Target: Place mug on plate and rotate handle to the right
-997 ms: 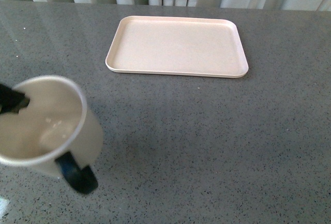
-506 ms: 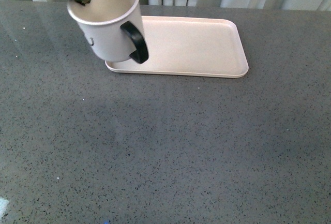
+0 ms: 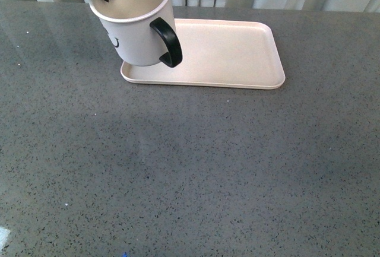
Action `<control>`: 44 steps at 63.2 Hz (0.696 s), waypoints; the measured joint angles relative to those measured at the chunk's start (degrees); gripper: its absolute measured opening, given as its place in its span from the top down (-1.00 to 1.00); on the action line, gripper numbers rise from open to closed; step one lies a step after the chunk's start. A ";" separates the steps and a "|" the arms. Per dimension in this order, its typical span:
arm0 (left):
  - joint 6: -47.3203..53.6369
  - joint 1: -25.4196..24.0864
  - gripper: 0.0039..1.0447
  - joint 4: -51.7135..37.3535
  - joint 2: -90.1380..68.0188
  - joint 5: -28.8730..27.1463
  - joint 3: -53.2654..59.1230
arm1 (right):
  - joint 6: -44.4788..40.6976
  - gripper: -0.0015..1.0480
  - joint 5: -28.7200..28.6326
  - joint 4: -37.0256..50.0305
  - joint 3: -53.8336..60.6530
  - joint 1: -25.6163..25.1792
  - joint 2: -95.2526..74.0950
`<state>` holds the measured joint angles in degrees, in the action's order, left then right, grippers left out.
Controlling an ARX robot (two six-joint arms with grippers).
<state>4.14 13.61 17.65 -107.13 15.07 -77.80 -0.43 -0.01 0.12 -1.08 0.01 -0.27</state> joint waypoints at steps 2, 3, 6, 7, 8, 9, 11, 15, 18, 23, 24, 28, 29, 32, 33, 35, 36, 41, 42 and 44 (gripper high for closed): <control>0.00 0.00 0.96 0.00 0.00 -0.02 0.00 | 0.00 -0.82 0.00 0.02 0.00 0.00 0.00; 0.00 0.00 0.96 0.00 0.00 0.00 0.00 | 0.00 -0.82 0.00 0.00 0.00 0.00 0.00; 0.00 0.00 0.96 0.02 0.00 -0.02 -0.02 | 0.00 -0.82 0.00 0.00 0.00 0.00 0.00; 0.24 0.00 0.96 1.29 -0.39 -0.33 -0.63 | 0.00 -0.82 0.00 0.00 0.00 0.00 0.00; 0.42 0.00 0.96 4.39 -1.14 -0.55 -2.34 | 0.00 -0.82 0.02 0.02 0.00 0.00 0.00; 0.83 0.00 0.96 7.85 -2.08 -0.50 -4.26 | 0.00 -0.82 0.00 0.00 0.00 0.00 0.00; 1.18 0.00 0.96 14.64 -4.50 -0.66 -8.81 | 0.00 -0.82 -0.02 0.00 0.00 0.00 0.00; 1.53 0.04 0.96 19.23 -8.76 -0.48 -15.08 | 0.00 -0.82 0.00 0.00 0.00 0.00 0.00; 1.57 0.07 0.96 20.09 -12.00 -0.35 -19.54 | 0.00 -0.82 0.00 0.00 0.00 0.00 0.00; 1.49 0.07 0.96 21.22 -15.61 -0.24 -24.96 | 0.00 -0.82 0.00 0.00 0.00 0.00 0.00; 1.49 0.07 0.96 21.40 -16.09 -0.24 -25.68 | 0.00 -0.82 0.00 0.00 0.00 0.00 0.00; 1.25 0.07 0.96 22.47 -18.91 -0.42 -30.05 | 0.00 -0.82 0.00 0.00 0.00 0.00 0.00; 1.16 0.04 0.96 22.82 -19.74 -0.35 -31.23 | 0.00 -0.82 0.00 0.00 0.00 0.00 0.00; 1.05 0.04 0.96 23.43 -21.29 -0.48 -33.44 | 0.00 -0.82 0.00 0.00 0.00 0.00 0.00; 0.96 -0.02 0.96 23.74 -22.01 -0.61 -34.45 | 0.00 -0.82 0.00 0.00 0.00 0.00 0.00; 0.72 -0.07 0.96 24.28 -23.52 -0.68 -36.28 | 0.00 -0.82 0.00 0.00 0.00 0.00 0.00; 0.61 -0.09 0.96 24.52 -24.24 -0.68 -37.18 | 0.00 -0.82 0.00 0.00 0.00 0.00 0.00; 0.24 -0.11 0.96 25.35 -26.58 -1.03 -40.33 | 0.00 -0.82 0.00 0.00 0.00 0.00 0.00; 0.13 -0.11 0.96 25.51 -26.93 -1.11 -40.72 | 0.00 -0.82 0.00 0.00 0.00 0.00 0.00; -0.02 -0.09 0.96 25.90 -27.89 -1.18 -41.99 | 0.00 -0.82 0.00 0.00 0.00 0.00 0.00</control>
<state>4.12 13.52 43.55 -135.02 13.89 -119.79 -0.43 -0.01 0.12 -1.08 0.01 -0.27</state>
